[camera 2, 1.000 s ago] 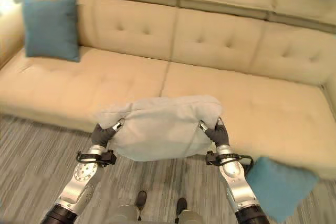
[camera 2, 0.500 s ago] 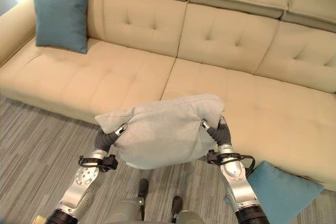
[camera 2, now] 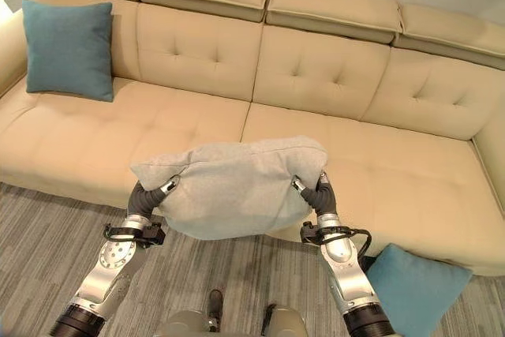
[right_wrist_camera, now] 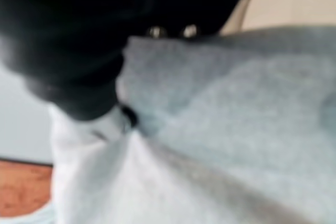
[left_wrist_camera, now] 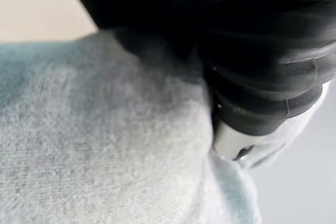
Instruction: Pick up all the scattered cushions and arrange them neatly on the sofa.
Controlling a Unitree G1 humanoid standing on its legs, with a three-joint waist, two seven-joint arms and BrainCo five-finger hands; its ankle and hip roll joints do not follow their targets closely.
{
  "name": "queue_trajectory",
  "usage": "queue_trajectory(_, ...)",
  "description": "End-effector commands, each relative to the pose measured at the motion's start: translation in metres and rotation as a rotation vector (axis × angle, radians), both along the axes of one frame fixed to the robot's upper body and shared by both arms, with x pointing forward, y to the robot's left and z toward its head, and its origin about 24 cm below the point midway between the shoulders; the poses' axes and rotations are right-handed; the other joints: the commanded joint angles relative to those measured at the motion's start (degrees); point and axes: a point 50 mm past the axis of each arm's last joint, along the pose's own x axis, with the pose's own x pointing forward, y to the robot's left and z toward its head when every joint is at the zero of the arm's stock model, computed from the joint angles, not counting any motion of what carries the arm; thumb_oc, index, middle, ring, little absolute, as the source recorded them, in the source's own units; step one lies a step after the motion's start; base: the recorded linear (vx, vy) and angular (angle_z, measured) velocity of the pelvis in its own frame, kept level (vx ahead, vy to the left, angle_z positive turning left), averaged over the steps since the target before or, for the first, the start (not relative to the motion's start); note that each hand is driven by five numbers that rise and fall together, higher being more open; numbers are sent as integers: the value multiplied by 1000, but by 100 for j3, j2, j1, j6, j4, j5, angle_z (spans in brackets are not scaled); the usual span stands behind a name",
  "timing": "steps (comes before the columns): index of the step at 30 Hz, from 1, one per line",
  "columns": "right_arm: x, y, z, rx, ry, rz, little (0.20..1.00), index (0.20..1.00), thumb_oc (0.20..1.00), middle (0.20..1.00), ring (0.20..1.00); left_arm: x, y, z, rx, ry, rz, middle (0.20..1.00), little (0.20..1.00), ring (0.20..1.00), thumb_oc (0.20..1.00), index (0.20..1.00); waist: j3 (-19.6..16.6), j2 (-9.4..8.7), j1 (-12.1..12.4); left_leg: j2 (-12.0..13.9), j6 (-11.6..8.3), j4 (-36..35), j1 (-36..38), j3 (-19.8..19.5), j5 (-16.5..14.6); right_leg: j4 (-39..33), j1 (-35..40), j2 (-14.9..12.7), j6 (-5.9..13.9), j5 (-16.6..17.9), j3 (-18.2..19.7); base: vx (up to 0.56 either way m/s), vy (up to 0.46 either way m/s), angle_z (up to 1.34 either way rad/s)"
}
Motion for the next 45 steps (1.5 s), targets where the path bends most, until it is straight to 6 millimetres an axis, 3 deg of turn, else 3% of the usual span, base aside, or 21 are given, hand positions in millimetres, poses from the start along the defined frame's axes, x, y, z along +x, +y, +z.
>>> queue_trajectory(1,14,19,48,25,-240,102,200,200,200,200,200,3,-24,39,-29,-222,-126,200,200,200,200,200,-320,-100,-69,-117,-413,277,389,-629,-312,-903,309,237,124,1171,-101,244,-39,6)
queue_trajectory(6,8,12,43,18,-222,94,200,200,200,200,200,3,-29,34,-48,-204,-141,200,200,200,200,200,-464,-206,-132,-35,-603,503,524,-849,-415,-1068,611,412,28,1127,137,286,-114,29)
queue_trajectory(7,4,6,39,32,-209,73,200,200,200,200,200,4,-32,32,-76,-195,-153,200,200,200,200,200,-512,-202,-159,130,-829,915,446,-861,-289,-1028,743,440,-88,989,-5,160,-110,25)
queue_trajectory(8,3,6,39,31,-209,73,200,200,200,200,200,4,-32,32,-76,-195,-153,200,200,200,200,200,-514,-196,-174,135,-835,942,429,-881,-302,-1032,748,442,-91,987,-25,213,-175,29)
queue_trajectory(9,2,2,41,41,-217,57,200,200,200,200,200,6,-34,33,-81,-195,-157,200,200,200,200,200,-494,-219,-242,331,-960,1371,230,-738,-91,-1045,829,430,-158,944,-122,87,-121,52)
queue_trajectory(11,3,-1,41,60,-215,48,200,200,200,200,200,8,-38,34,-90,-201,-174,200,200,200,200,200,-401,-273,-205,363,-983,1999,-113,-783,-12,-1073,1027,471,-281,827,-213,144,-144,77)
queue_trajectory(13,2,0,40,65,-209,47,200,200,200,200,200,7,-37,33,-91,-192,-161,200,200,200,200,200,-376,-275,-150,310,-940,2111,-228,-868,43,-1067,1131,534,-339,719,-189,154,-66,23)
queue_trajectory(17,1,-2,40,66,-208,42,200,200,200,200,200,4,-35,31,-96,-183,-159,200,200,200,200,200,-350,-333,-89,173,-791,1568,-511,-821,-222,-1071,1256,503,-315,562,-65,171,14,-4)
queue_trajectory(18,1,-5,40,56,-209,31,200,200,200,200,200,3,-34,30,-86,-177,-161,200,200,200,200,200,-365,-316,-34,152,-795,1031,-628,-796,-86,-1051,1357,539,-293,453,-9,281,111,-8)
queue_trajectory(19,2,-3,37,52,-200,28,200,200,200,200,200,2,-34,29,-83,-175,-155,200,200,200,200,200,-363,-256,44,163,-841,683,-866,-924,315,-1038,1463,605,-290,358,95,345,148,0)
queue_trajectory(20,2,-3,36,48,-196,25,200,200,200,200,200,2,-34,29,-84,-174,-155,200,200,200,200,200,-361,-230,87,160,-878,560,-968,-964,505,-1029,1530,631,-291,316,139,262,150,-3)
queue_trajectory(22,3,-3,37,48,-198,22,200,200,200,200,200,1,-34,29,-83,-172,-153,200,200,200,200,200,-351,-221,116,165,-911,486,-1035,-943,638,-1018,1579,638,-290,291,173,164,118,-24)
queue_trajectory(28,5,4,37,64,-197,36,200,200,200,200,200,2,-33,33,-73,-188,-169,200,200,200,200,200,-491,-206,189,25,-673,515,-642,-843,252,-693,1660,283,-59,219,327,161,190,-36)
queue_trajectory(32,9,12,39,74,-204,59,200,200,200,200,200,3,-29,38,-50,-207,-166,200,200,200,200,200,-398,-199,232,-49,-453,674,-434,-585,-15,161,1203,-56,186,780,451,95,210,-48)
queue_trajectory(34,10,15,41,70,-216,69,200,200,200,200,200,5,-29,41,-41,-219,-166,200,200,200,200,200,-348,-156,203,-54,-385,698,-365,-604,-83,435,1022,-82,154,876,534,69,136,-26)
queue_trajectory(37,12,15,41,73,-212,68,200,200,200,200,200,6,-28,44,-26,-234,-162,200,200,200,200,200,-363,-112,171,-50,-356,630,-207,-597,-180,96,844,-189,59,903,344,108,48,-17)
queue_trajectory(38,15,16,43,74,-218,68,200,200,200,200,200,6,-25,45,-27,-243,-143,200,200,200,200,200,-357,-101,181,-39,-400,569,-121,-589,-237,-466,738,-261,89,976,87,98,-22,-30)
queue_trajectory(41,11,13,38,54,-197,73,200,200,200,200,200,6,-24,45,-33,-249,-130,200,200,200,200,200,-410,-197,128,-52,-460,569,-46,-629,-269,-839,991,-156,143,1020,248,133,-56,-18)
queue_trajectory(45,10,7,40,43,-207,51,200,200,200,200,200,7,-22,47,-42,-256,-110,200,200,200,200,200,-525,-185,104,18,-525,378,90,-674,-213,-1043,1204,-71,124,922,224,75,-67,17)
